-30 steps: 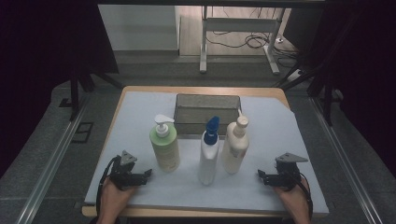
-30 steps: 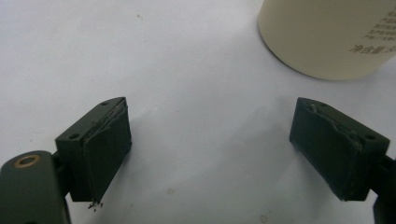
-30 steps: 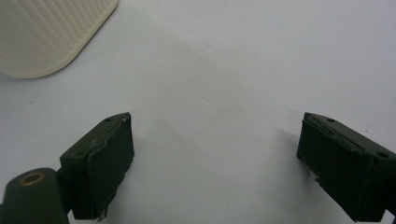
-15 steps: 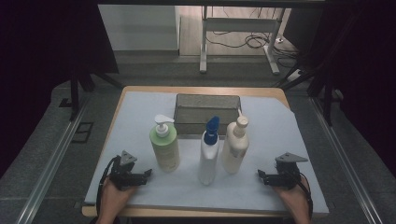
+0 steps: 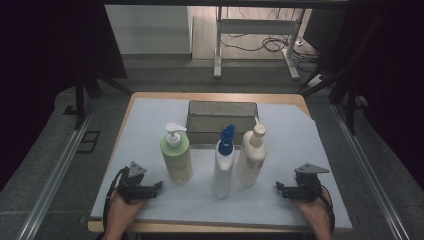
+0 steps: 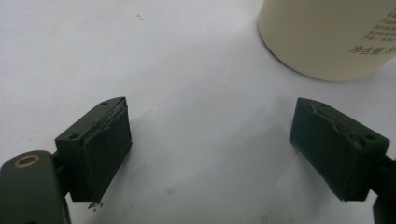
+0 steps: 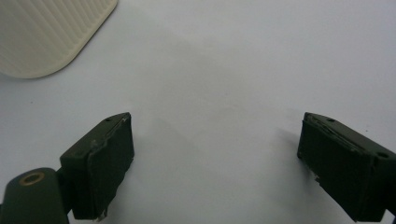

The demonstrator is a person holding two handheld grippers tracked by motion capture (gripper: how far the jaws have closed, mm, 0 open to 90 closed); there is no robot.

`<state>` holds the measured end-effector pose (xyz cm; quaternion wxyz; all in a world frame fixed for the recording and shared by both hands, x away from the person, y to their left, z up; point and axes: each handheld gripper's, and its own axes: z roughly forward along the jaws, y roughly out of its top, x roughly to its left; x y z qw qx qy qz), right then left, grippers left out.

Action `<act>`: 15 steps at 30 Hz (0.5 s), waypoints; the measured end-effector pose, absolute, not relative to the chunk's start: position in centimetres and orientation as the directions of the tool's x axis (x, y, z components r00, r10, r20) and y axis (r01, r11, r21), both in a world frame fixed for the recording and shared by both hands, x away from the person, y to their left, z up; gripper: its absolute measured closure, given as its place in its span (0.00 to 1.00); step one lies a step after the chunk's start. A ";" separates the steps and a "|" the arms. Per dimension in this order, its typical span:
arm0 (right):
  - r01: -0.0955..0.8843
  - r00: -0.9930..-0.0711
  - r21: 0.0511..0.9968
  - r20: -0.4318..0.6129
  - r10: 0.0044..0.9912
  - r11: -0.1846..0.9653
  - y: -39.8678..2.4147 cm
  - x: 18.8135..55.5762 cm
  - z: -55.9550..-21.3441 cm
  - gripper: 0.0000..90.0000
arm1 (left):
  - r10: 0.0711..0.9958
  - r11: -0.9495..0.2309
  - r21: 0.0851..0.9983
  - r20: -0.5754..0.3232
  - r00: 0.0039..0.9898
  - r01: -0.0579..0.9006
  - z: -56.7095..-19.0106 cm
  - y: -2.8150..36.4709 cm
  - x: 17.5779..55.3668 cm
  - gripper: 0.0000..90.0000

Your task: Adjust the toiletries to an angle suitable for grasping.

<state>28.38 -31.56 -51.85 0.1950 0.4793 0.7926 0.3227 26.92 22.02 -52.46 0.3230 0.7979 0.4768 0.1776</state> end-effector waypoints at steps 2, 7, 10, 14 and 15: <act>0.636 -0.462 0.695 -0.003 0.887 0.334 -31.5 28.4 -51.8 0.12 | 0.876 -0.337 0.685 -0.024 0.482 0.646 -52.5 22.0 26.9 0.14; 0.640 -0.460 0.691 -0.003 0.888 0.334 -31.5 28.3 -51.6 0.17 | 0.876 -0.337 0.685 -0.025 0.482 0.646 -52.5 22.0 26.9 0.14; 0.644 -0.462 0.688 0.001 0.887 0.335 -31.4 28.2 -51.4 0.23 | 0.876 -0.337 0.685 -0.025 0.483 0.646 -52.5 22.0 26.9 0.14; 0.648 -0.465 0.686 0.011 0.885 0.332 -31.3 28.2 -51.2 0.26 | 0.876 -0.337 0.685 -0.024 0.483 0.646 -52.5 22.0 26.9 0.14; 0.646 -0.466 0.689 0.015 0.885 0.329 -31.3 28.2 -51.2 0.26 | 0.876 -0.337 0.685 -0.025 0.482 0.646 -52.5 22.0 26.9 0.14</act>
